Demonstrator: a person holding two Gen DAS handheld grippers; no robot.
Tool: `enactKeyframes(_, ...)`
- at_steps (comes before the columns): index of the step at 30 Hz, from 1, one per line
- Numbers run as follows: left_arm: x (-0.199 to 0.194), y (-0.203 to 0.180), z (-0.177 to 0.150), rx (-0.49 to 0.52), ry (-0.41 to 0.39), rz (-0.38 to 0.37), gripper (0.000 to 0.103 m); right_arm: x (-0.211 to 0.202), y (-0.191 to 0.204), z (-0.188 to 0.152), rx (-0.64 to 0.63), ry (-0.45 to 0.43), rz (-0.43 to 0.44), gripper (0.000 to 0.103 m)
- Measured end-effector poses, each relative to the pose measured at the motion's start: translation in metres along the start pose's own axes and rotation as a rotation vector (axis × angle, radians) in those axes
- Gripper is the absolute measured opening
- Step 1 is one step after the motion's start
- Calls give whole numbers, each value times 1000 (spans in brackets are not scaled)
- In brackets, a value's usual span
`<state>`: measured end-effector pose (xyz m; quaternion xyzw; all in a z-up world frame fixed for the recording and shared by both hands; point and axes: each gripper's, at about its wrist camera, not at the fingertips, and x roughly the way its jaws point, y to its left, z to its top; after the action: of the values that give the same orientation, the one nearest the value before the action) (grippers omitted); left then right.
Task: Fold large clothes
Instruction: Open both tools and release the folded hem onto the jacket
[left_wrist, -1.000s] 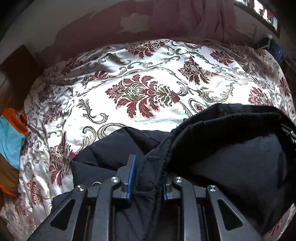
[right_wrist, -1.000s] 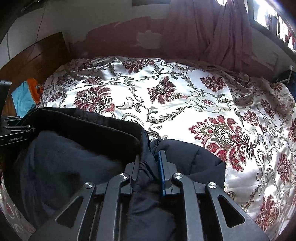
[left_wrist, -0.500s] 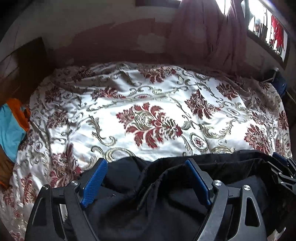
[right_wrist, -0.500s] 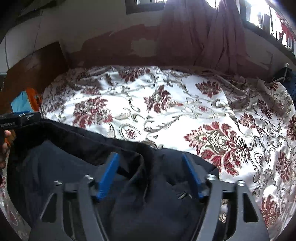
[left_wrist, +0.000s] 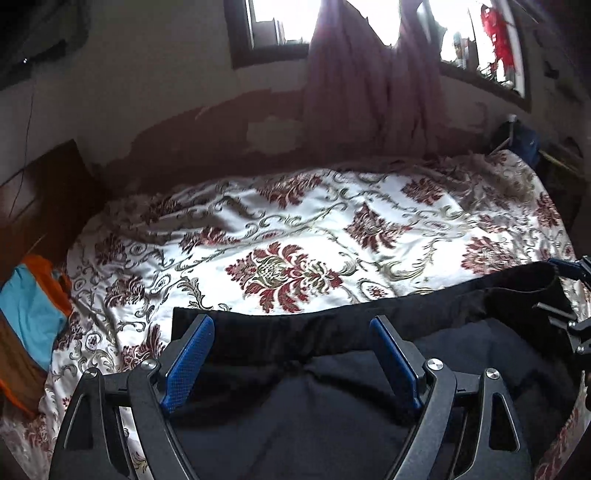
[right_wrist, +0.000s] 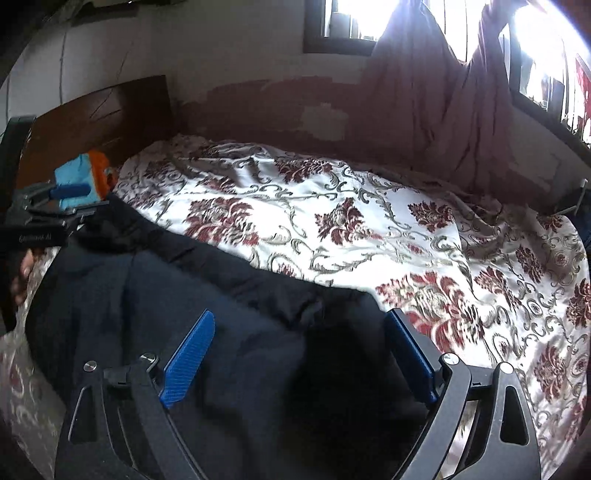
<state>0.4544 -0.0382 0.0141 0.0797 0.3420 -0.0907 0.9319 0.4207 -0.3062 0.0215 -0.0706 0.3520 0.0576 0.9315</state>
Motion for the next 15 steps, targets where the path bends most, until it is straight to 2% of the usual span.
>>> enactKeyframes(3, -10, -7, -10, 22, 5, 4, 85, -16, 2, -12, 3, 22, -15, 91)
enactKeyframes(5, -11, -12, -18, 25, 37, -6, 85, -25, 2, -20, 31, 37, -24, 92)
enactKeyframes(8, -13, -18, -33, 13, 90, -43, 85, -27, 3, -31, 94, 83, 35, 93)
enactKeyframes(13, -10, -27, -67, 12, 219, -101, 85, -16, 14, -57, 77, 183, 135, 93)
enactKeyframes(15, -7, -30, -79, 4, 262, -134, 85, -7, 13, -66, 93, 229, 141, 93)
